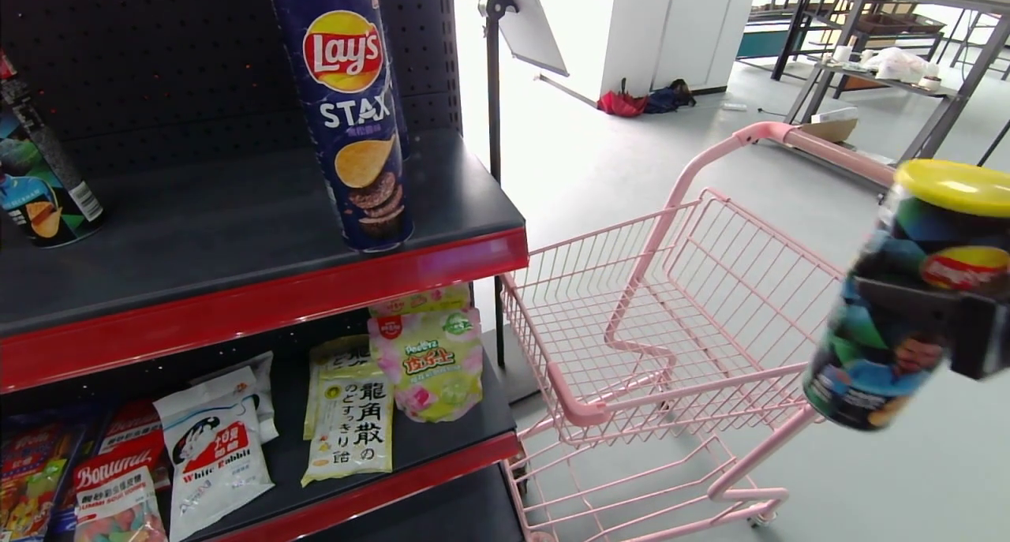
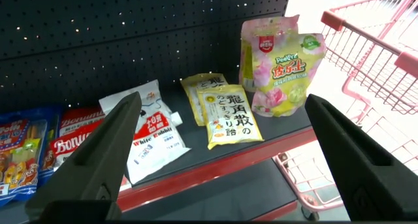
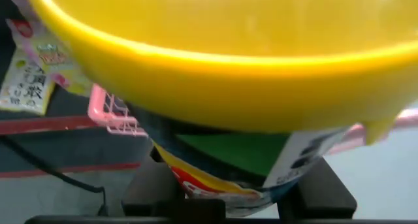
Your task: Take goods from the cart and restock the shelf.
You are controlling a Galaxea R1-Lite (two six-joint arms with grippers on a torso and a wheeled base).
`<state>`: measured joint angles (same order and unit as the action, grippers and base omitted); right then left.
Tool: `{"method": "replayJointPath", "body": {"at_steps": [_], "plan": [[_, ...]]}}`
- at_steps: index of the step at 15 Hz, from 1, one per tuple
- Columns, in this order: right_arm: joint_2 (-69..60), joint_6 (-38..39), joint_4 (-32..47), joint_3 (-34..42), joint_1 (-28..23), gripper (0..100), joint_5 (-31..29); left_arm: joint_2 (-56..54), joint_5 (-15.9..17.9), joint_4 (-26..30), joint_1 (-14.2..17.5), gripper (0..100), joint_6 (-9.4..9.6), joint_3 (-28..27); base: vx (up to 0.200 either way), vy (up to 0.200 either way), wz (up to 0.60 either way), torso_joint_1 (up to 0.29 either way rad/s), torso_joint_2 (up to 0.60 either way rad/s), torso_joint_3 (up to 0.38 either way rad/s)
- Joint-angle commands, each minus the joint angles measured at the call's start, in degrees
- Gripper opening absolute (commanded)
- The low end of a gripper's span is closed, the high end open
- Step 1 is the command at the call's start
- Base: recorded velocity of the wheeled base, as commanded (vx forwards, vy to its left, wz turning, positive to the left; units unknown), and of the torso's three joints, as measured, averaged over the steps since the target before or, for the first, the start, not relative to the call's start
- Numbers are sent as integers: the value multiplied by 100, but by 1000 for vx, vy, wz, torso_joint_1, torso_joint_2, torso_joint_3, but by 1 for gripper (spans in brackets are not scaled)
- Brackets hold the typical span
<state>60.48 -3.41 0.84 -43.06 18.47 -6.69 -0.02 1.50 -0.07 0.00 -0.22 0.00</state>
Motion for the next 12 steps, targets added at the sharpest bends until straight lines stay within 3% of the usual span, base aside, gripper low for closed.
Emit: {"method": "replayJointPath", "body": {"at_steps": [1,7,12], "plan": [[-2392,-107,1252,869,-520,0,-298,2,-1,-1,0,100,-4,0,0,0,0,0,0,0],[-2945,-151,1489,1397,-836,0,-377,2,-1,-1,0,100,-4,0,0,0,0,0,0,0],[-2892,-195,1489,1344,-827,0,-359,2,-1,-1,0,100,-13,0,0,0,0,126,-404,-270]]}}
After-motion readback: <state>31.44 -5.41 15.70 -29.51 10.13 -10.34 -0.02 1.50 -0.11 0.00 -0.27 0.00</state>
